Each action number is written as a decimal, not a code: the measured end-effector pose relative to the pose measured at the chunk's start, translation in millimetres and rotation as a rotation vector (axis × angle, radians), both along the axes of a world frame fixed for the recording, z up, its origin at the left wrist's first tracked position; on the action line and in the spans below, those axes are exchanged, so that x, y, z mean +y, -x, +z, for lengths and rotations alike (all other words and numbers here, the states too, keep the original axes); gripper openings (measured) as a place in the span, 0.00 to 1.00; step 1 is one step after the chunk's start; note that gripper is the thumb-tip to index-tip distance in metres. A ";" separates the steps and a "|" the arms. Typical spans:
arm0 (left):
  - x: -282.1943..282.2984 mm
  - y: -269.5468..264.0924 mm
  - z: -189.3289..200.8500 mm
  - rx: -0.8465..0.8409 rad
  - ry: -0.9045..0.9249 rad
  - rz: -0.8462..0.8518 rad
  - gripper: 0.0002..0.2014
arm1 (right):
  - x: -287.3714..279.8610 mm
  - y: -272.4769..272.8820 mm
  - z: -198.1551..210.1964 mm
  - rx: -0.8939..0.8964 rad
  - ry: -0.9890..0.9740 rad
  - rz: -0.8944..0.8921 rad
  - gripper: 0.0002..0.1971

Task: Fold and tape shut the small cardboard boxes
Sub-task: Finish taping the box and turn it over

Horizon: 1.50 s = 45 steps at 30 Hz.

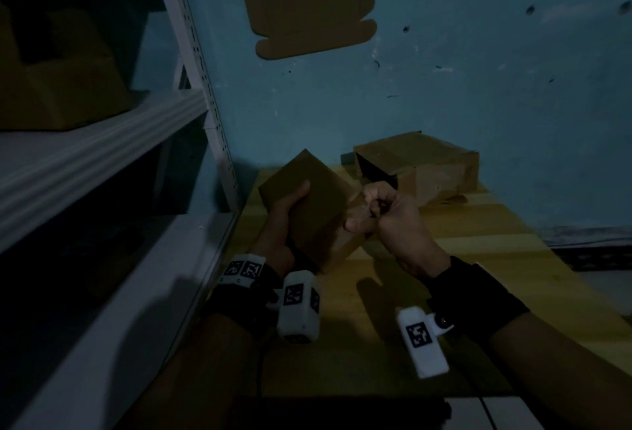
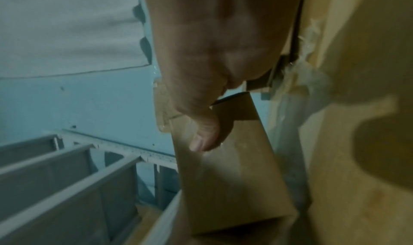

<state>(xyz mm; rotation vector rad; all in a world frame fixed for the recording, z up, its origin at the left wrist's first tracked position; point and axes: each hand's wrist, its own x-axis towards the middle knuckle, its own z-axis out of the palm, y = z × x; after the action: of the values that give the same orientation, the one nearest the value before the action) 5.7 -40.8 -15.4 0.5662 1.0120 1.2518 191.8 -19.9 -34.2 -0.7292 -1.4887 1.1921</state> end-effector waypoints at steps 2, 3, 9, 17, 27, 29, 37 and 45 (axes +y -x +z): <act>1.2 3.3 -0.8 0.002 -0.023 0.007 0.25 | 2.3 2.0 -6.1 -0.015 -0.042 -0.035 0.21; 1.0 3.7 -0.8 0.007 -0.040 0.010 0.23 | 2.4 3.6 -8.0 -0.026 -0.060 -0.053 0.26; 2.4 5.1 -1.7 0.024 -0.051 0.022 0.17 | -0.8 10.8 -9.9 -0.056 -0.072 -0.144 0.26; 2.4 7.7 2.1 0.042 -0.030 0.003 0.16 | 0.1 15.3 -15.5 -0.172 -0.091 -0.231 0.16; 6.5 11.7 0.5 0.093 0.000 0.189 0.46 | 0.4 5.7 -4.6 -0.174 0.024 -0.008 0.14; 6.3 12.8 2.3 0.080 -0.017 0.184 0.45 | -1.7 2.3 0.1 -0.097 0.051 0.105 0.19; 3.7 7.6 1.7 0.018 -0.025 0.160 0.32 | -6.5 0.8 3.3 -0.026 -0.045 0.113 0.39; 9.9 9.5 -3.9 0.086 0.027 0.190 0.50 | -1.2 -3.4 -2.6 -0.113 -0.054 0.088 0.18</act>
<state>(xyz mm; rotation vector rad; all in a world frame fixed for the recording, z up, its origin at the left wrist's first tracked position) -3.8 -31.0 -19.3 0.5154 1.1745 1.3885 195.1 -21.1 -36.7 -0.7109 -1.6554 1.1880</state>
